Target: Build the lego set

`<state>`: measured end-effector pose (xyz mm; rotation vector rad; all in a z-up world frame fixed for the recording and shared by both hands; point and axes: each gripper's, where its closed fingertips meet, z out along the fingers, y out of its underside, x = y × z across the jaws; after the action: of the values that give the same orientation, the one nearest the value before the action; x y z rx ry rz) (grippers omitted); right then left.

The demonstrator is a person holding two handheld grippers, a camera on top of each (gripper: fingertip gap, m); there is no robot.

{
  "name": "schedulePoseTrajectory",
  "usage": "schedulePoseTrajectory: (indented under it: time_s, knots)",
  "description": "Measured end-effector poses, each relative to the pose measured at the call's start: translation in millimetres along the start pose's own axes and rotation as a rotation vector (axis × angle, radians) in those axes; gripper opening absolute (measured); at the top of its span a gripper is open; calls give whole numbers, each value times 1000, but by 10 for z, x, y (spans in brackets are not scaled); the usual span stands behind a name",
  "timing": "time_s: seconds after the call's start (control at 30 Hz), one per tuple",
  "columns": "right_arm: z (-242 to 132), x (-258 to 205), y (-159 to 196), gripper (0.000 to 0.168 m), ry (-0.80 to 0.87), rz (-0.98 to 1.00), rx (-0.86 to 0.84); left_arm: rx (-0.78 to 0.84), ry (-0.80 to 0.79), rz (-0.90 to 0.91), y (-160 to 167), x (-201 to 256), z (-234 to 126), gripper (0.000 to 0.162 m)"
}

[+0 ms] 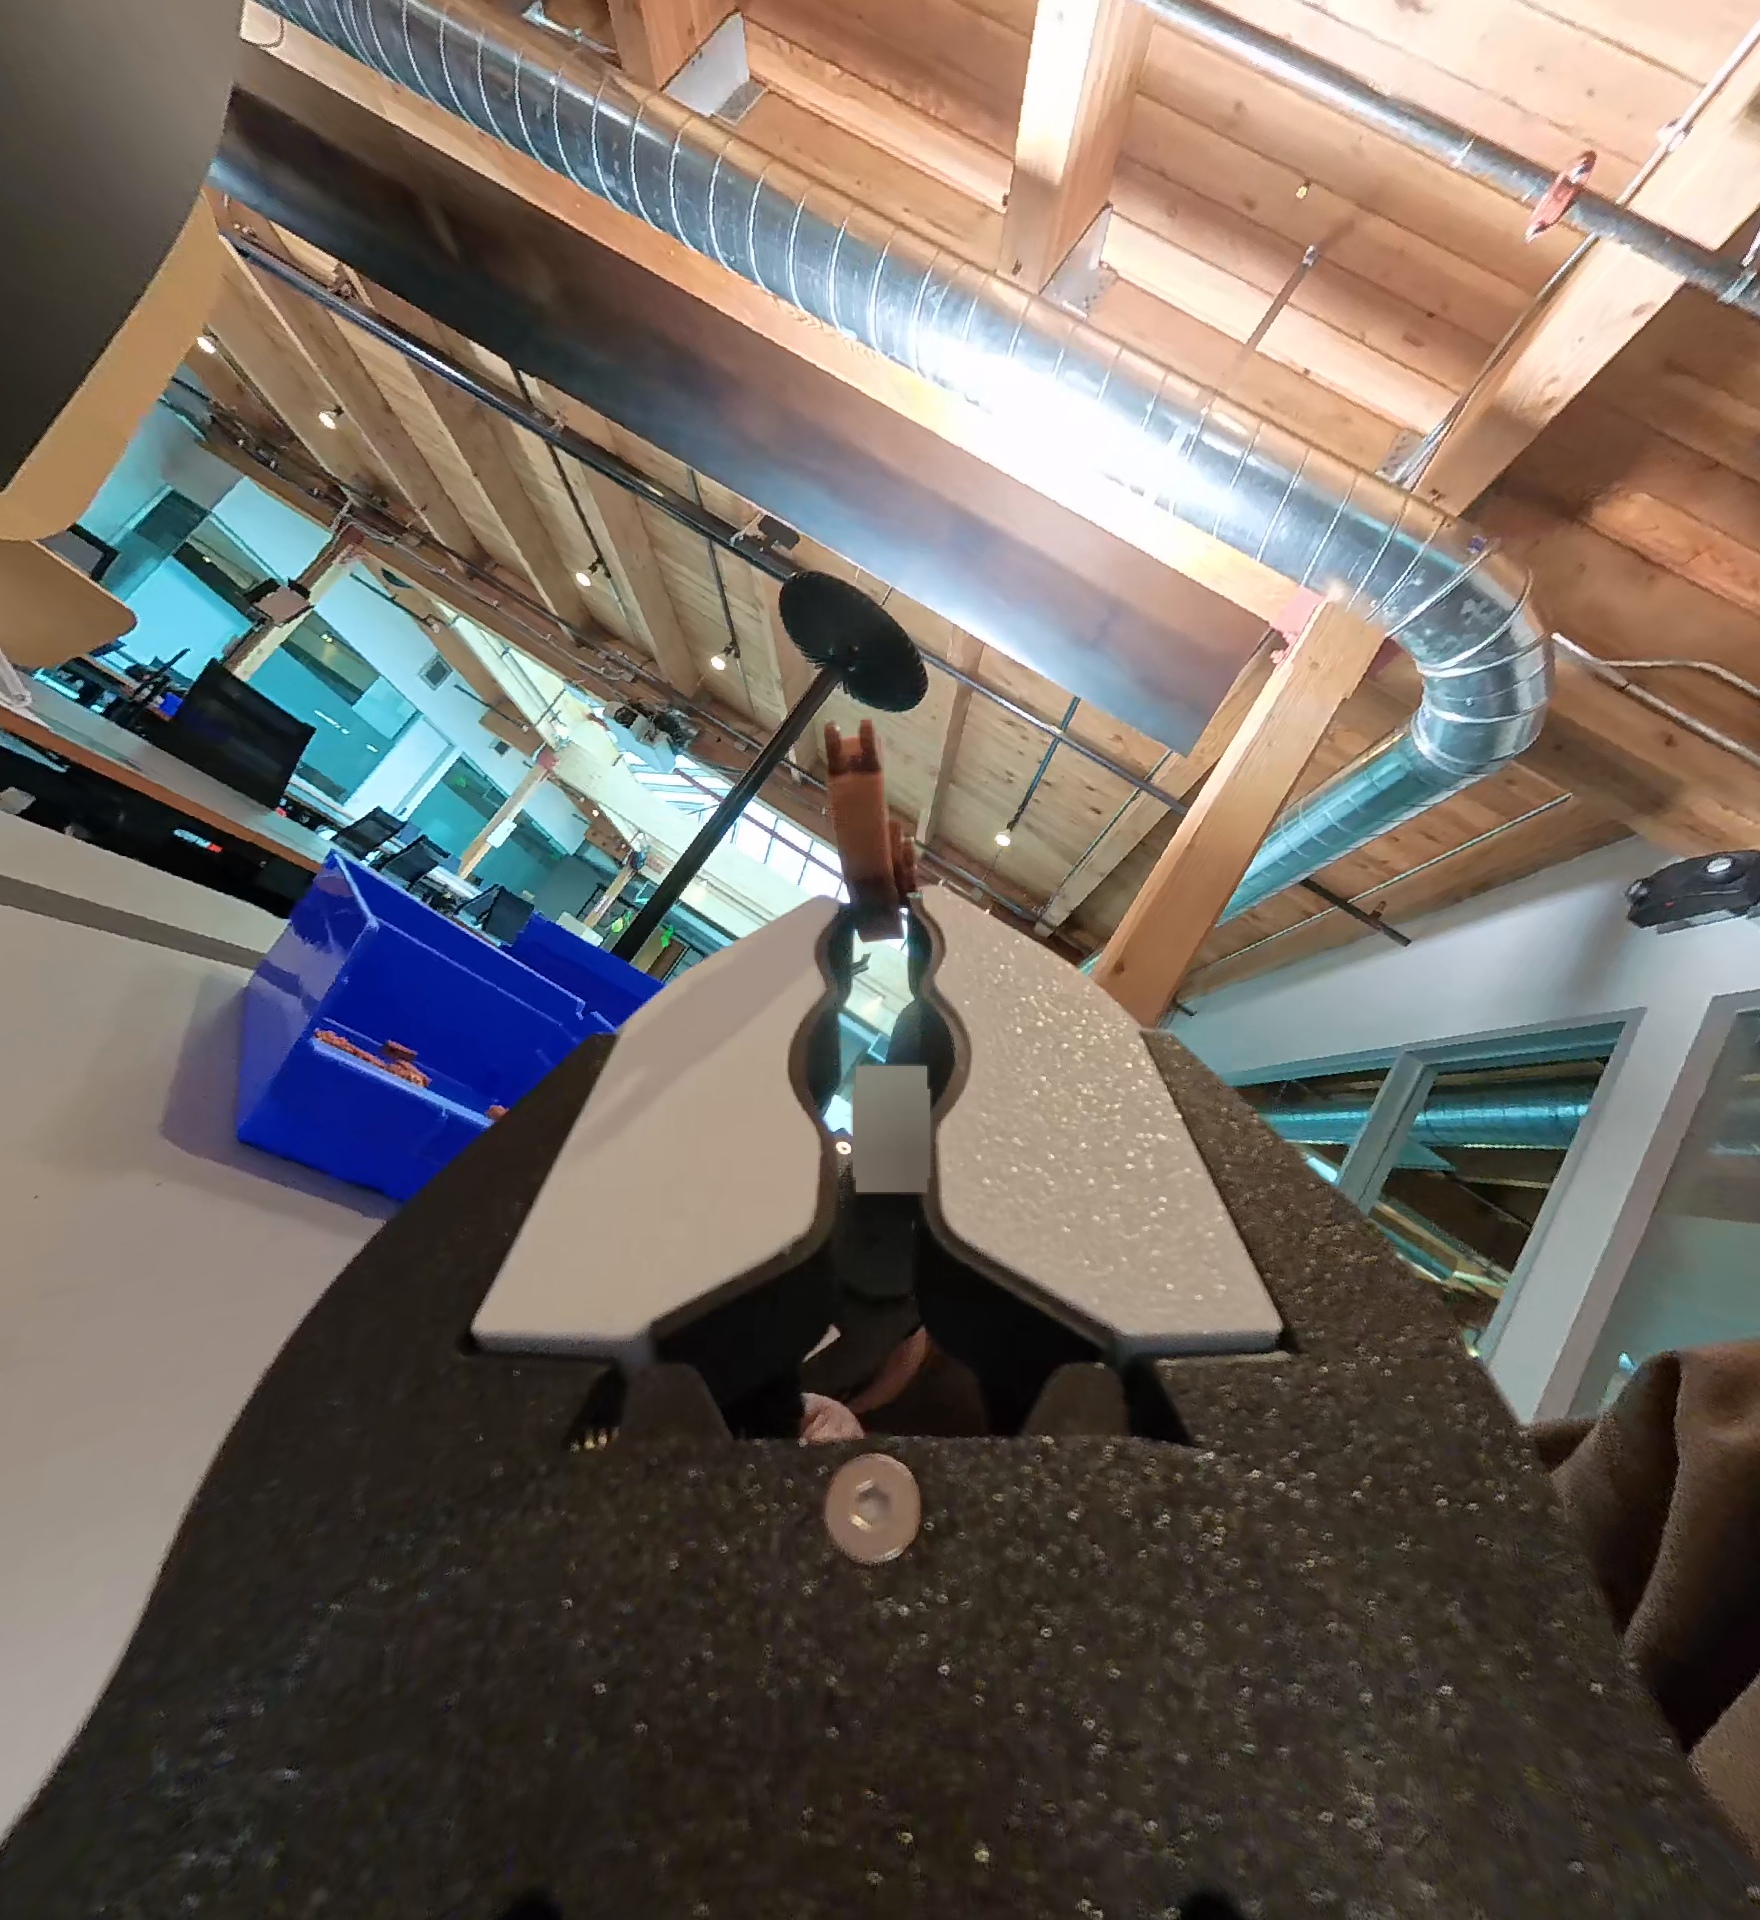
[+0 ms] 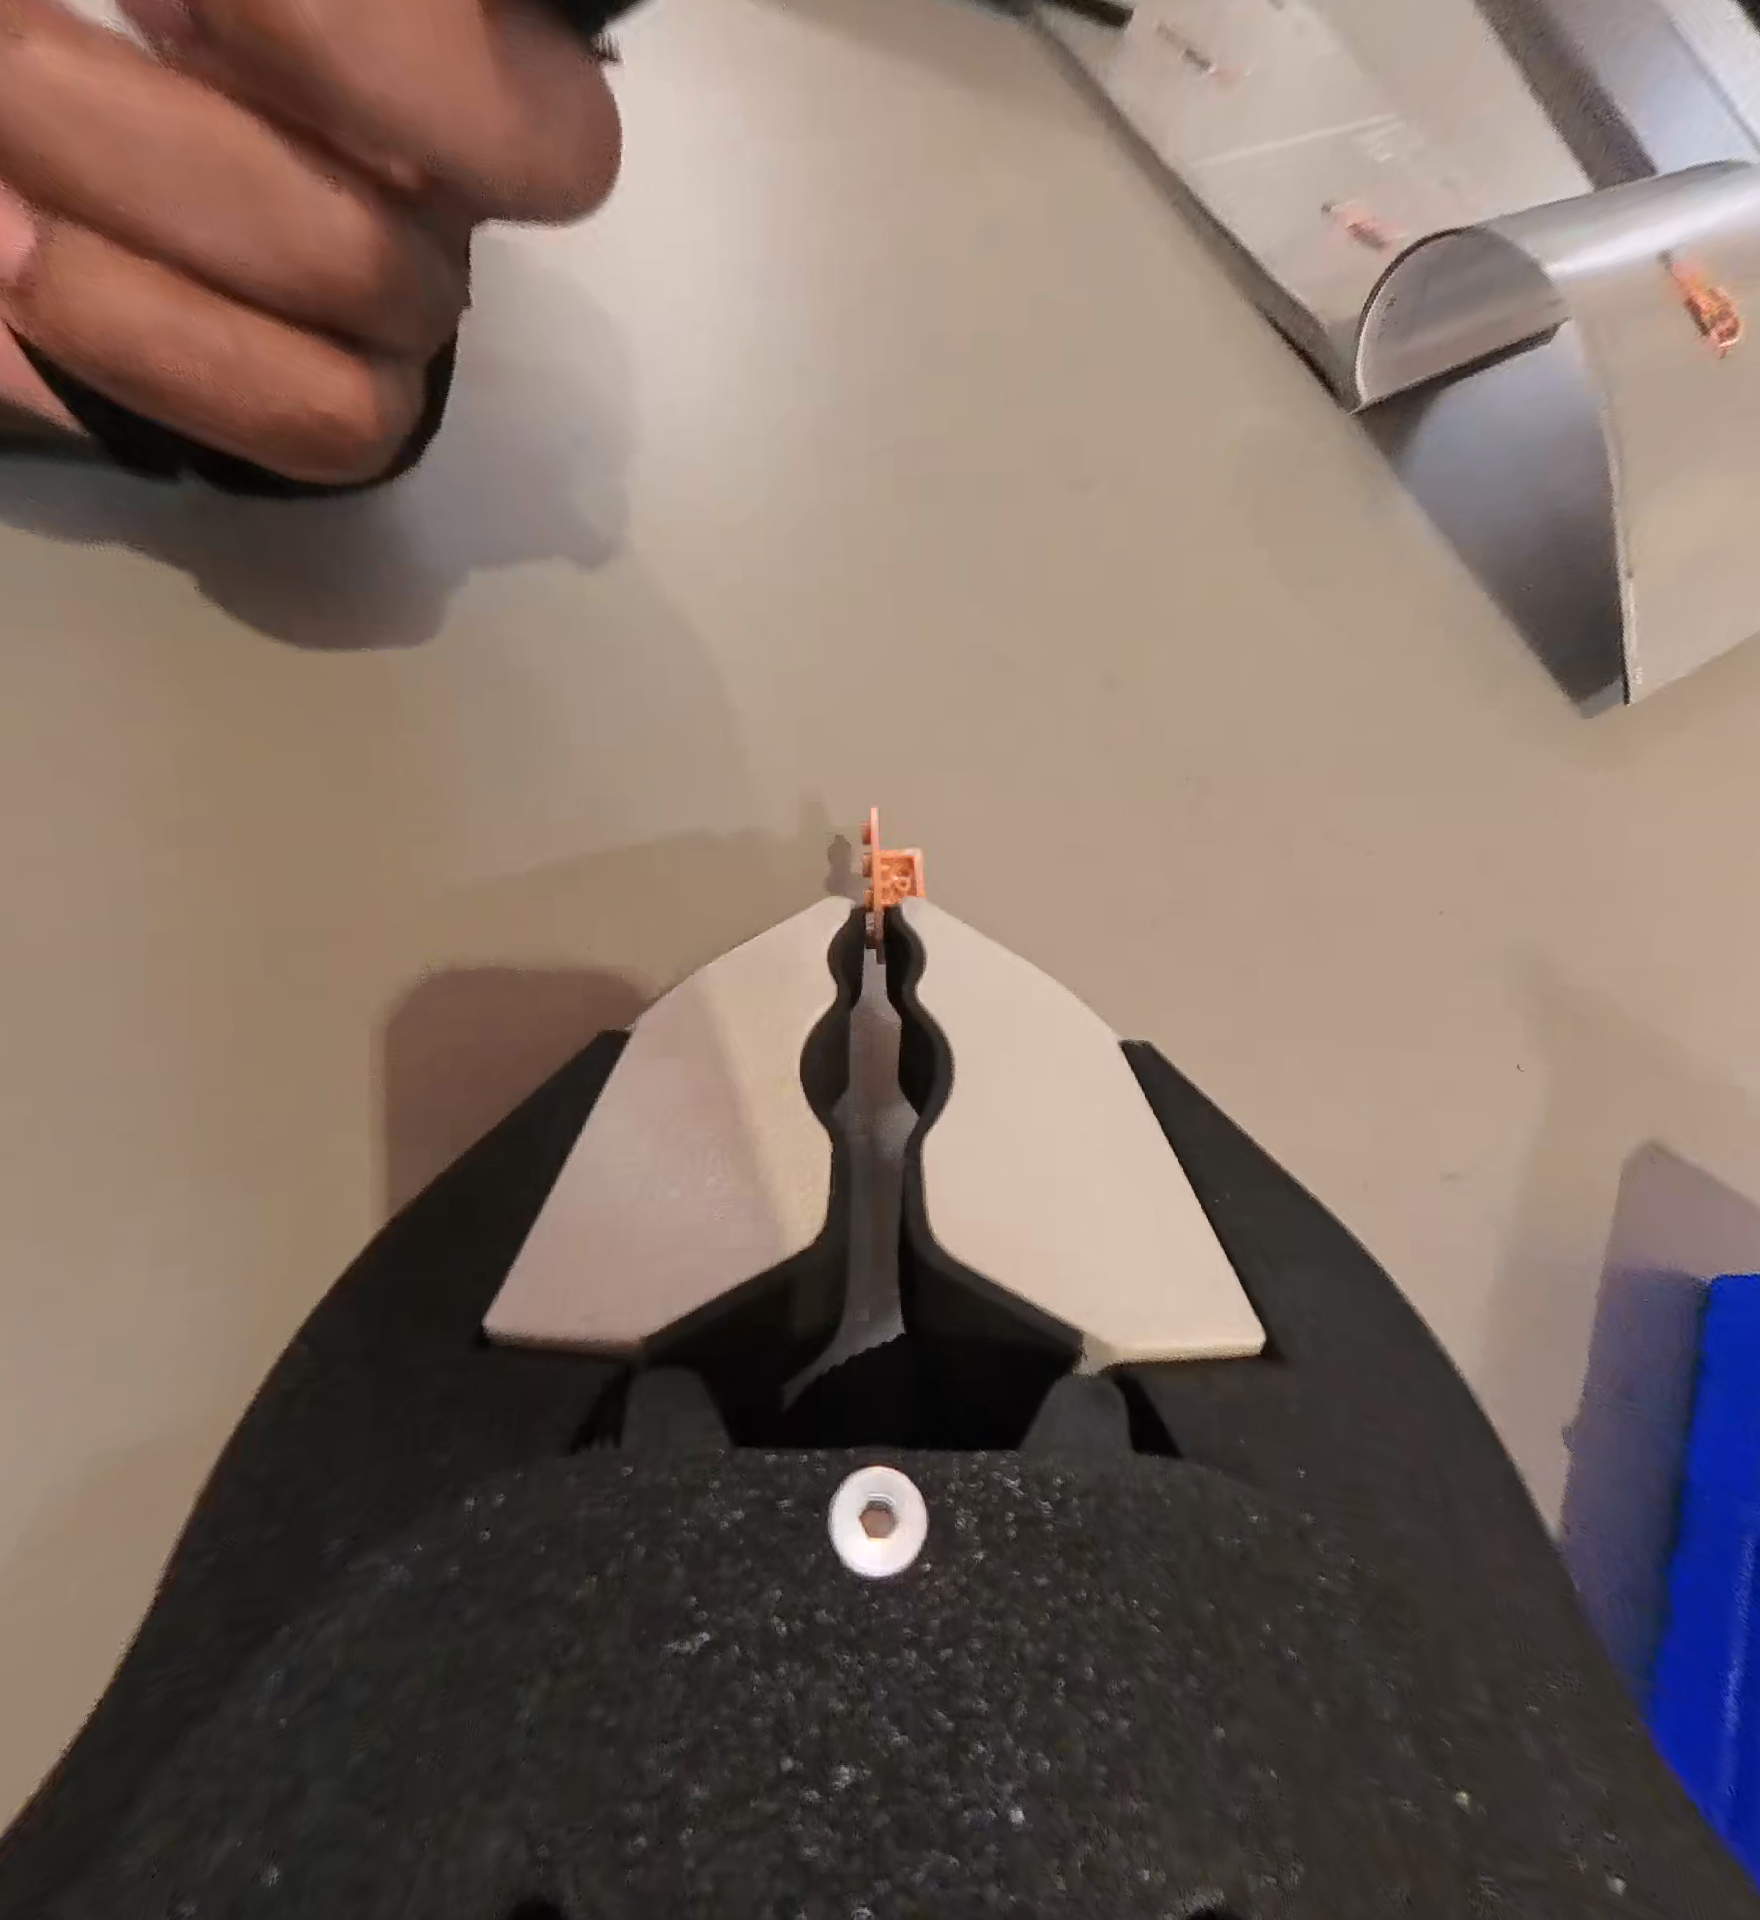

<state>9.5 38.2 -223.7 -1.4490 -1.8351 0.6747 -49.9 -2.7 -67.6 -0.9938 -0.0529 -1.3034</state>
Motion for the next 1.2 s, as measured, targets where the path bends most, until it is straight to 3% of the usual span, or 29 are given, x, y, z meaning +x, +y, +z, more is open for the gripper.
schedulePoseTrajectory:
  time_s: [0.1, 0.23, 0.4, 0.57, 0.8, 1.2]
  knots:
    - [0, -53, -63, 3, -30, 63, 73, -27, 0, 8, 39, 9, 4, 10]
    - [-130, -94, -391, 3, -110, 239, 311, -64, 16, 21, 99, 46, 2, 10]
    - [-468, -40, -834, 3, -229, 440, 555, -81, 75, 28, 126, 155, -15, 10]
    - [-859, -65, -1255, 2, -329, 511, 677, -116, 101, 43, 184, 202, -16, 9]
    - [-967, -324, -1656, 2, -497, 523, 680, -145, 117, 68, 249, 244, -10, 9]
    - [-757, -178, -1532, 3, -486, 672, 638, -177, 94, 98, 310, 227, -10, 10]
